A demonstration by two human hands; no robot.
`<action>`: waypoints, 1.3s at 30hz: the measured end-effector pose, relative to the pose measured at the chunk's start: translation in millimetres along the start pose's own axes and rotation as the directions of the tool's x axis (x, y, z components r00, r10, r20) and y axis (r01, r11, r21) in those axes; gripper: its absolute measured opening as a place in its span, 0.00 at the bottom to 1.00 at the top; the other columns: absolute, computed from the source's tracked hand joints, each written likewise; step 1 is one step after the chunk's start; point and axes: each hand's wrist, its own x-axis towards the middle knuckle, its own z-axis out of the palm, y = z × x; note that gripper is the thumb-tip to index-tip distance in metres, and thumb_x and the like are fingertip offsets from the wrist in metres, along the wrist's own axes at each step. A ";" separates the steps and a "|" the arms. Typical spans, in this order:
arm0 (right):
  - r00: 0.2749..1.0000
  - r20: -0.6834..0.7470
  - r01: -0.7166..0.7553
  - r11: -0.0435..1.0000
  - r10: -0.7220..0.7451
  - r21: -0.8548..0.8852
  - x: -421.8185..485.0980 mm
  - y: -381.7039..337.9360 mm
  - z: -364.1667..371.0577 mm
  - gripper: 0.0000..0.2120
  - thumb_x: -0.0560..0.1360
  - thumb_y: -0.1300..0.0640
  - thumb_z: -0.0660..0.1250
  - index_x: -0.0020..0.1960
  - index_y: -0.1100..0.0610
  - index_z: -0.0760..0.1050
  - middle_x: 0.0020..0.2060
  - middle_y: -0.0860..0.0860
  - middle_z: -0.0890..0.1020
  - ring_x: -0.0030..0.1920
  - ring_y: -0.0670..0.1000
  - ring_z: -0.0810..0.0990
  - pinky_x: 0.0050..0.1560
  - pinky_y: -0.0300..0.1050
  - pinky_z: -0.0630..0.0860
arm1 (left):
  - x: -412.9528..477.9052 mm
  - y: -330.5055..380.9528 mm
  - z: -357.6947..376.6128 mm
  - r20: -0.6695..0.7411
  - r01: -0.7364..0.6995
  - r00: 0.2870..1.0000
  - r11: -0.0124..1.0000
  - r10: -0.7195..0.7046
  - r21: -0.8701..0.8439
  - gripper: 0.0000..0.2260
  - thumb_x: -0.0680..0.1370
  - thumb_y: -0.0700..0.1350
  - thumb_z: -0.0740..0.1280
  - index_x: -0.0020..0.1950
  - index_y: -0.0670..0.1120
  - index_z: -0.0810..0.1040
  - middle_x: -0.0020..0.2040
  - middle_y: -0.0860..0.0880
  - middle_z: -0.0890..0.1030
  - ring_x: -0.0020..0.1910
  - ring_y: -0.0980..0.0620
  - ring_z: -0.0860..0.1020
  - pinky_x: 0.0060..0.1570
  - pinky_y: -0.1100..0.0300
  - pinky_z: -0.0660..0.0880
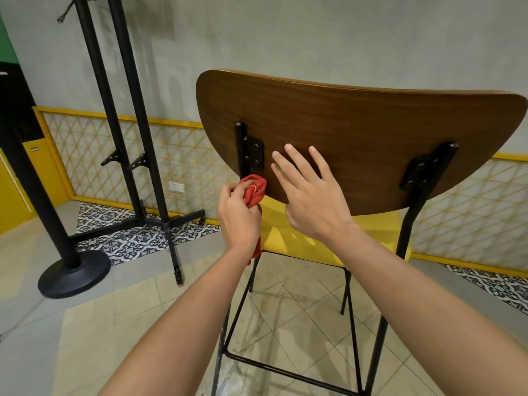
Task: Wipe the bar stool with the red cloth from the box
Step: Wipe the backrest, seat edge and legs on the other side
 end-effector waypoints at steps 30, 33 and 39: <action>0.999 -0.011 -0.031 0.997 0.032 0.070 -6.2 -13.2 12.0 0.29 0.71 0.52 0.63 0.71 0.59 0.67 0.73 0.56 0.64 0.75 0.57 0.57 0.72 0.58 0.45 | 30.0 -23.4 -12.8 0.201 0.283 0.949 0.939 -0.244 -0.196 0.09 0.77 0.42 0.57 0.45 0.50 0.76 0.39 0.49 0.78 0.42 0.45 0.76 0.44 0.51 0.72; 1.000 -0.021 -0.016 0.998 0.018 0.068 -9.3 -11.6 14.1 0.29 0.71 0.52 0.62 0.71 0.59 0.66 0.73 0.56 0.64 0.75 0.57 0.57 0.72 0.58 0.45 | 36.0 -34.9 -20.4 0.347 0.323 0.895 0.944 -0.280 -0.070 0.09 0.76 0.41 0.57 0.41 0.48 0.75 0.37 0.45 0.78 0.41 0.41 0.77 0.45 0.48 0.75; 0.985 -0.126 -0.054 0.896 0.121 0.440 -11.7 -32.4 19.4 0.24 0.68 0.54 0.61 0.62 0.60 0.75 0.56 0.56 0.79 0.59 0.58 0.74 0.61 0.54 0.68 | 40.6 -29.2 -30.4 0.421 0.489 0.828 0.844 -0.370 -0.221 0.08 0.77 0.39 0.58 0.42 0.47 0.74 0.35 0.46 0.75 0.33 0.48 0.74 0.33 0.58 0.70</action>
